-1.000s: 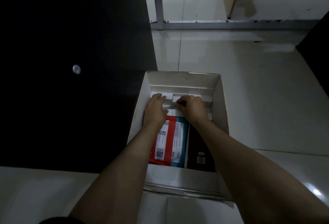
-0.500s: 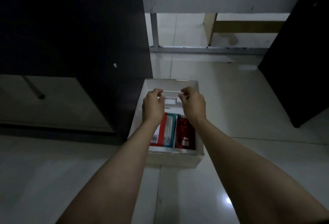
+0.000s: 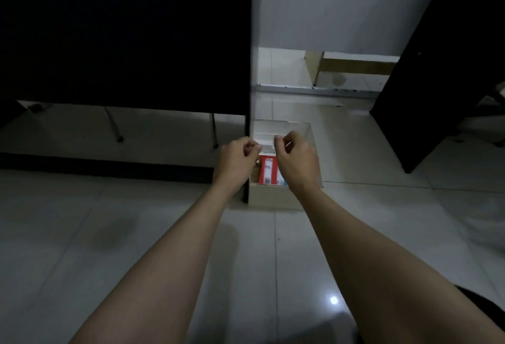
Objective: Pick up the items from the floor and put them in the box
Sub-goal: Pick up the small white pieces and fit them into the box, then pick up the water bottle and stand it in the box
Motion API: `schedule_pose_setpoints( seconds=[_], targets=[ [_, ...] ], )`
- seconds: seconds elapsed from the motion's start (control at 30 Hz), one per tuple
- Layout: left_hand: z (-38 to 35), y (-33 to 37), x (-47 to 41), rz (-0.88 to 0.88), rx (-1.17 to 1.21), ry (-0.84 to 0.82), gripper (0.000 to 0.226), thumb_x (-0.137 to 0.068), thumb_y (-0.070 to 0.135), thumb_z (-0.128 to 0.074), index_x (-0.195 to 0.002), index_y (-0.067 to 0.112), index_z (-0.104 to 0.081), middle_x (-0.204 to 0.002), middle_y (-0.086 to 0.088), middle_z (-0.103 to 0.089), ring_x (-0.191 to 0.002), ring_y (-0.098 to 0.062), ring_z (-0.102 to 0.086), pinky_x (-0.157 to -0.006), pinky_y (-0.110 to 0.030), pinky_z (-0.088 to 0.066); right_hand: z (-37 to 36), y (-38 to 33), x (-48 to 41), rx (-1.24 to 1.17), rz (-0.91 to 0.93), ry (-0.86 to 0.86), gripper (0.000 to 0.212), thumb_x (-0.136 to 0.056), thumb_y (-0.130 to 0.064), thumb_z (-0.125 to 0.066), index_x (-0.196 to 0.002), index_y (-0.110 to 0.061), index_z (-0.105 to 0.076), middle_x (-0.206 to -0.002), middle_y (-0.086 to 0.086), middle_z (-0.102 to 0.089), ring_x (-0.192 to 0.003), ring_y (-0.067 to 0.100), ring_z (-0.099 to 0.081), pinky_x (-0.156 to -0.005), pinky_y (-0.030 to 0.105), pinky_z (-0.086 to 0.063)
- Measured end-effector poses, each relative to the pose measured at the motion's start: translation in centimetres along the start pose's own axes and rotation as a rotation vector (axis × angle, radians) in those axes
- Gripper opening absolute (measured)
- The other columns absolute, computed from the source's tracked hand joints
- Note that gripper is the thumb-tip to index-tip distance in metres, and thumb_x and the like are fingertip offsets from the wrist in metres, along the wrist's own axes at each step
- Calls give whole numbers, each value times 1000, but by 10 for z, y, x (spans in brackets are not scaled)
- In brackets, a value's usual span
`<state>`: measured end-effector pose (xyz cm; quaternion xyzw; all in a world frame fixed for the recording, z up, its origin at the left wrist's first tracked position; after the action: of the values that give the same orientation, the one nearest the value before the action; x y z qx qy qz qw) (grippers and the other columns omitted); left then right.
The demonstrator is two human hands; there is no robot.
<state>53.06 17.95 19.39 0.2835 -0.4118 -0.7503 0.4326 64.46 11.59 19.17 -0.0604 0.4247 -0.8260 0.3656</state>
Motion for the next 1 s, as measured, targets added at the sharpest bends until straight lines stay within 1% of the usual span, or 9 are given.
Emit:
schedule_pose_setpoints(
  seconds=[0.13,0.23,0.37,0.53,0.67,0.77,0.87,0.93,1.0],
  targets=[
    [101,-28,28,-4,-24,70,16,-92,29,-54,-85,20,-65,-82,-5,-70,-80,-25,-67,-77,-45,-56,-30,-79,48,31,147,-130,31,-93,-39,-48,-89,-11,-61,-74,4,-60,-72,22,-60,-64,32,-46],
    [195,-60,50,41,-40,156,13,-90,27,-55,-88,19,-66,-85,-8,-71,-79,-28,-68,-76,-45,-57,-72,-156,84,42,278,-245,28,-92,-34,-51,-86,-10,-62,-70,3,-56,-66,20,-54,-59,28,-36],
    [325,-107,95,96,-22,322,10,-88,26,-59,-87,20,-67,-84,-9,-73,-80,-28,-70,-79,-45,-57,-143,-268,138,61,452,-425,25,-91,-35,-53,-73,-17,-51,-56,-7,-44,-54,11,-44,-48,24,-29],
    [450,-171,152,206,5,558,6,-87,23,-58,-82,22,-63,-74,-7,-68,-75,-32,-67,-80,-49,-56,-227,-384,199,30,611,-727,26,-85,-37,-57,-62,-26,-55,-64,-3,-60,-66,18,-60,-58,28,-46],
    [517,-225,188,357,33,725,9,-88,18,-57,-79,19,-60,-72,-6,-66,-69,-30,-64,-82,-48,-55,-290,-446,230,-2,701,-934,22,-84,-36,-61,-82,-15,-69,-87,9,-71,-84,24,-66,-78,41,-55],
    [553,-272,209,471,-58,807,10,-83,30,-57,-85,23,-64,-82,-7,-72,-80,-31,-69,-81,-44,-55,-351,-472,248,-4,731,-1034,24,-83,-33,-66,-88,-11,-71,-87,8,-70,-85,22,-65,-78,35,-52],
    [580,-319,213,575,-96,867,6,-85,26,-58,-83,25,-64,-84,-6,-73,-80,-28,-69,-81,-40,-55,-425,-480,264,18,738,-1140,25,-80,-35,-69,-90,-12,-71,-88,7,-69,-87,23,-65,-79,35,-52],
    [593,-355,211,624,-115,908,8,-87,23,-58,-87,21,-65,-84,-6,-72,-79,-26,-68,-79,-36,-54,-476,-480,273,4,754,-1144,27,-78,-32,-70,-96,-11,-69,-98,9,-69,-93,25,-64,-81,38,-52],
    [600,-394,206,673,-132,926,11,-88,23,-57,-92,18,-66,-86,-7,-73,-78,-25,-68,-77,-34,-53,-521,-474,280,-14,762,-1139,40,-78,-27,-71,-114,-13,-61,-117,11,-60,-106,27,-58,-85,33,-48]
  ],
)
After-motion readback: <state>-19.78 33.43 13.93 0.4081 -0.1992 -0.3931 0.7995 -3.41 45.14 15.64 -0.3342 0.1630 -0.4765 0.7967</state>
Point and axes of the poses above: each hand's wrist, its own x-axis away from the middle knuckle, its own z-axis out of the back of the hand, y = z × x, the point moved 3 cm from there along -x, towards the middle knuckle
